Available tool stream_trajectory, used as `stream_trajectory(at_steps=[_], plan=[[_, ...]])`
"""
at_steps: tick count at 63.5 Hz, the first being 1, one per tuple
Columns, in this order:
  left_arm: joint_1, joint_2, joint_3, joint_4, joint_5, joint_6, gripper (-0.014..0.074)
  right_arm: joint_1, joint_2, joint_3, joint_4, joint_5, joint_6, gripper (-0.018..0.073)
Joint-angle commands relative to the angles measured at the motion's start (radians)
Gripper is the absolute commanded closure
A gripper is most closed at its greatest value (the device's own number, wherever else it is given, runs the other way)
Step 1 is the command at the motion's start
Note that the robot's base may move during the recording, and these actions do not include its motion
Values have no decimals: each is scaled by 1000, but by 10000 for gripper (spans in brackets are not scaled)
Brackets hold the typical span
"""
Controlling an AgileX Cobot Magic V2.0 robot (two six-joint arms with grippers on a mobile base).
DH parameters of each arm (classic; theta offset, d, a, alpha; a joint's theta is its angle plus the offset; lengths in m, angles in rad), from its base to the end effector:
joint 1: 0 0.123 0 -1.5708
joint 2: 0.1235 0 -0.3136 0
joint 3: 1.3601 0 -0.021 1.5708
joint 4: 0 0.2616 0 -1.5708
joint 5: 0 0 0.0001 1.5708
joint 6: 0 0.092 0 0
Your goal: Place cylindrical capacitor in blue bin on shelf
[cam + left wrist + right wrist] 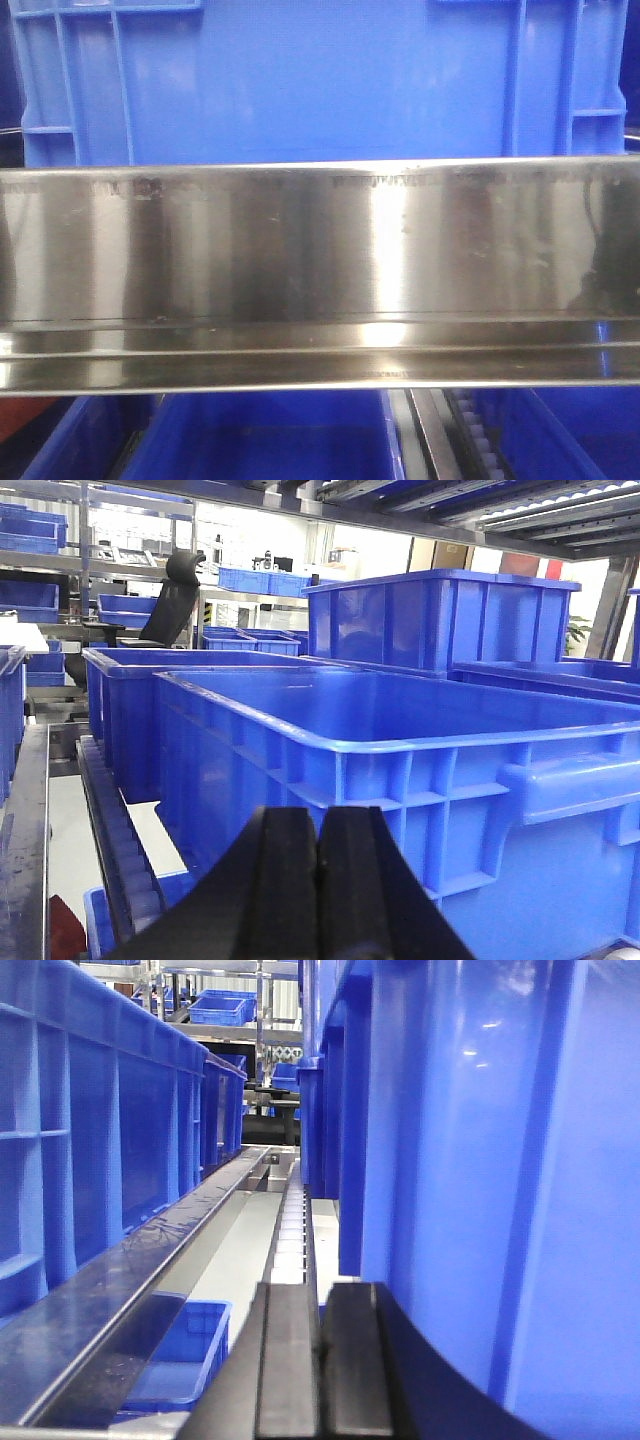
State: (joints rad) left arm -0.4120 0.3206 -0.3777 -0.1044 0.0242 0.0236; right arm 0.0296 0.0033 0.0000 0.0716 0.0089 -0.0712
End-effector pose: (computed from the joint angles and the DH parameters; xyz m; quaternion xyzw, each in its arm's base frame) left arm 0.0586 -0.0259 0.3271 0.1103 0.6541 -0.1833 0.7255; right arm 0.0396 0.0012 0.2123 -0.0102 0.6800 0.0112 0.7330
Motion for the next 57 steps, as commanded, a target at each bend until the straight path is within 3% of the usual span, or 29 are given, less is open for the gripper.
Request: stream_trajectory(at_steps=[1, 12, 17, 21, 40, 57], plan=[[1, -5, 3, -7, -18, -8, 708, -4, -3, 0, -9, -19, 1, 722], [1, -5, 3, 0, -16, -2, 708, -4, -3, 0, -9, -19, 1, 722], [23, -8, 3, 118, -7, 72, 708, -4, -3, 0, -9, -19, 1, 722], [80, -10, 16, 147, 12, 74, 708, -4, -3, 0, -9, -19, 1, 722], [357, -162, 171, 127, 10, 44, 708, -4, -3, 0, -9, -19, 1, 722], [483, -321, 329, 136, -9, -38, 708, -4, -3, 0, -9, -19, 1, 722]])
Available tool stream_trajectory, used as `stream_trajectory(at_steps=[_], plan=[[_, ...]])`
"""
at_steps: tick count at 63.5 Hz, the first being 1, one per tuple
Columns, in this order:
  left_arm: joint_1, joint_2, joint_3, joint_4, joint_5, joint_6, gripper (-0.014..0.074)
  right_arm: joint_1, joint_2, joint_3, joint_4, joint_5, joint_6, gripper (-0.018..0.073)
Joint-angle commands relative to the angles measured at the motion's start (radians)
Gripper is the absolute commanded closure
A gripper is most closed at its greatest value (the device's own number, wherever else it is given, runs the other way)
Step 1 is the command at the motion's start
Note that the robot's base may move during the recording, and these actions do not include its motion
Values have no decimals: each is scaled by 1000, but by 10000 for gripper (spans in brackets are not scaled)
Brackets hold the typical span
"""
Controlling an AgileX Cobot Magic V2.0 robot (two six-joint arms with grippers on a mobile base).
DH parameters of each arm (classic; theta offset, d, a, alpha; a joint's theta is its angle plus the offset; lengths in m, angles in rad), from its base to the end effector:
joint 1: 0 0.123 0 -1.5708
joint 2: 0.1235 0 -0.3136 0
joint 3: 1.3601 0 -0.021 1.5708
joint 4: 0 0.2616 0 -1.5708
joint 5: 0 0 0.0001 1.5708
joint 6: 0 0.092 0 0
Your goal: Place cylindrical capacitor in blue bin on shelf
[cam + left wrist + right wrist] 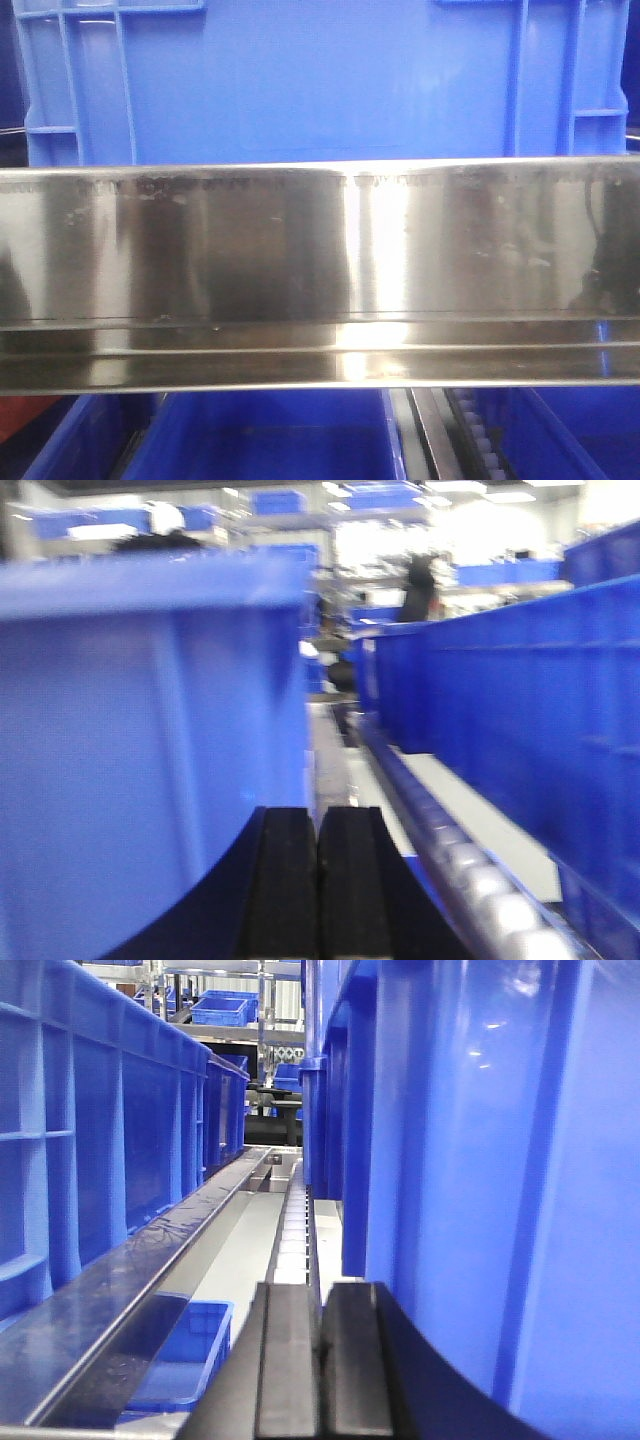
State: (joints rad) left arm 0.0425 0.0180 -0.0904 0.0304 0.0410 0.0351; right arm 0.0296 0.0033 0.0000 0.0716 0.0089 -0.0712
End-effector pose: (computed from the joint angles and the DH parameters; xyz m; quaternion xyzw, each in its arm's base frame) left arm 0.0358 0.0016 0.2403 0.0072 0.6639 0.0408 0.7467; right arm 0.0396 0.0012 0.2123 -0.0102 0.6800 0.0112 0.7330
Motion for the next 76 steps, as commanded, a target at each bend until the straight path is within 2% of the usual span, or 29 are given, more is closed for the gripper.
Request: stream_trajectory(at_steps=[1, 5, 13, 28, 76], plan=[[33, -18, 49, 1, -36, -61, 708, -4, -3, 0, -9, -19, 1, 722], [41, -18, 80, 1, -62, -89, 708, -4, -3, 0, -9, -19, 1, 722], [37, -18, 90, 1, -95, -91, 708, -4, -3, 0, -9, -19, 1, 722], [8, -18, 90, 1, -81, -91, 708, -4, -3, 0, -9, -19, 1, 722], [9, -18, 90, 1, -83, -91, 708, -4, -3, 0, -9, -19, 1, 722]])
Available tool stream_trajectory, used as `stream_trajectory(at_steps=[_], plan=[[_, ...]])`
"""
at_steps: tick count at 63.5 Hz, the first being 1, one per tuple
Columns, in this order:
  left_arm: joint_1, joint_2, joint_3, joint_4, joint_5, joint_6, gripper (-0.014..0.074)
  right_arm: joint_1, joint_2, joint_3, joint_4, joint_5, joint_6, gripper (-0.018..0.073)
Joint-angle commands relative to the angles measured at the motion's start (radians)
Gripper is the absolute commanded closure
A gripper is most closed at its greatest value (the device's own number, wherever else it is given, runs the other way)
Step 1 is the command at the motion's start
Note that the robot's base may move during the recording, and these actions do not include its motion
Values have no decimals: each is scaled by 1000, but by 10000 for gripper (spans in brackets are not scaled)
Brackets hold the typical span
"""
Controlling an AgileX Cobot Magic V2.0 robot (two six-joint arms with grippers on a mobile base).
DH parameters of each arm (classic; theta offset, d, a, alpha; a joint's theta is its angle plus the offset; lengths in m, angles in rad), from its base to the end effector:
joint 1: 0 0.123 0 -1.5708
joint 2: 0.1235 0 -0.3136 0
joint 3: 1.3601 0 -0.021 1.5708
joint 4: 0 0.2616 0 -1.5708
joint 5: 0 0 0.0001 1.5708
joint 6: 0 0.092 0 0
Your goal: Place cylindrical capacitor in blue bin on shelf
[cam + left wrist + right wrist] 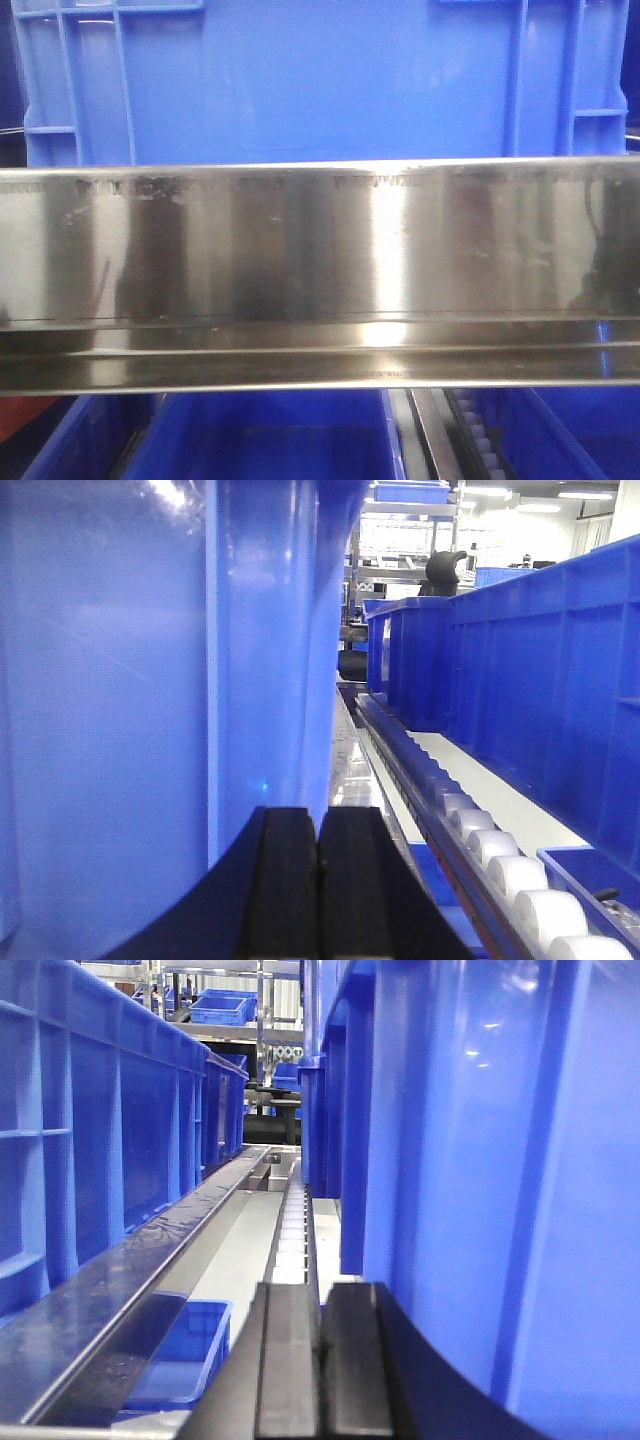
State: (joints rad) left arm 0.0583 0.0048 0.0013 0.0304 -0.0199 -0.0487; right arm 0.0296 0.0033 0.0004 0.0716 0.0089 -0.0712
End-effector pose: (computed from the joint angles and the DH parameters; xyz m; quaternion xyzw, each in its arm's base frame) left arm 0.0395 0.0023 0.2144 -0.0255 0.6700 0.0146 0.7418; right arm 0.0396 0.0012 0.2122 -0.0102 0.6802 0.0112 0.7329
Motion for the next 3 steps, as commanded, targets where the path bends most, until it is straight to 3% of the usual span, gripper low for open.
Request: stream_trajectory(at_steps=[1, 3], plan=[[-7, -5, -1, 1, -22, -7, 708, -4, -3, 0, -9, -19, 1, 722], [-7, -5, -1, 1, -22, -7, 708, -4, -3, 0, -9, -19, 1, 722]])
